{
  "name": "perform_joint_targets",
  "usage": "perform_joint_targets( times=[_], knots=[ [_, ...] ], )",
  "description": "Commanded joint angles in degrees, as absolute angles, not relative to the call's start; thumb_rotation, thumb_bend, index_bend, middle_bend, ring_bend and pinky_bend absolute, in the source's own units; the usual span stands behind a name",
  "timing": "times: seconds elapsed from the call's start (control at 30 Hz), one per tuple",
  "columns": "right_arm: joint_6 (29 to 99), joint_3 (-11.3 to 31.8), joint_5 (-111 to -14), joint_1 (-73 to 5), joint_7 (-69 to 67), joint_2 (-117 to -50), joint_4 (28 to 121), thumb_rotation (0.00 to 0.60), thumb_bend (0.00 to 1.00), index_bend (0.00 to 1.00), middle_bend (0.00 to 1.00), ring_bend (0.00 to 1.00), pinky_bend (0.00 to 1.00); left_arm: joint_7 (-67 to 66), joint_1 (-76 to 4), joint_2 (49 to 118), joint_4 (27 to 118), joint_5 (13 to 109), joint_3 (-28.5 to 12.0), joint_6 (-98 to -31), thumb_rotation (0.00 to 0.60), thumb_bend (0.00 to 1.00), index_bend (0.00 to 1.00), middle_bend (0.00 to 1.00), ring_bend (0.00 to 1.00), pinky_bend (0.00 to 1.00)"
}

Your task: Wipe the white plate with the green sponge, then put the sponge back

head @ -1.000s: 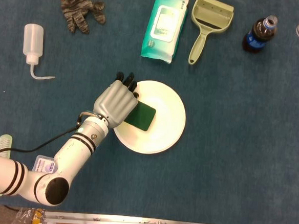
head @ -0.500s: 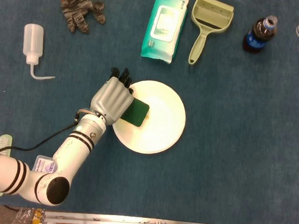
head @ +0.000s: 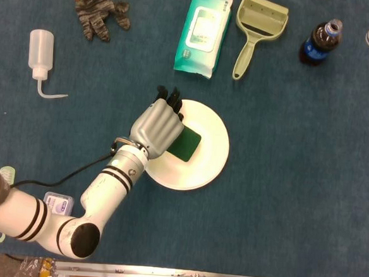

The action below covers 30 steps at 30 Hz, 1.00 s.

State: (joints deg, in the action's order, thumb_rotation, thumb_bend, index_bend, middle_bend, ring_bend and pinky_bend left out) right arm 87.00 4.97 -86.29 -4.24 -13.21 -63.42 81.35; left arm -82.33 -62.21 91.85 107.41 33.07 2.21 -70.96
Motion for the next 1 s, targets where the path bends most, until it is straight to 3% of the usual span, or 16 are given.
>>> perform_joint_targets(
  times=[0.03, 1.0],
  knots=[
    [87.08, 5.02, -86.04, -4.05, -13.40, -63.27, 81.18, 0.600, 0.18, 0.34, 0.40, 0.27, 0.31, -82.64, -63.10, 93.20, 105.74, 31.82, 1.88, -70.07, 0.476, 0.24, 0.43, 0.18, 0.08, 0.17],
    [87.71, 5.16, -86.05, -3.42, -13.16, -62.84, 81.59, 0.600, 0.18, 0.34, 0.40, 0.27, 0.31, -82.82, -63.08, 91.48, 102.13, 31.52, 6.19, -72.79, 0.490, 0.24, 0.43, 0.18, 0.08, 0.17]
  ],
)
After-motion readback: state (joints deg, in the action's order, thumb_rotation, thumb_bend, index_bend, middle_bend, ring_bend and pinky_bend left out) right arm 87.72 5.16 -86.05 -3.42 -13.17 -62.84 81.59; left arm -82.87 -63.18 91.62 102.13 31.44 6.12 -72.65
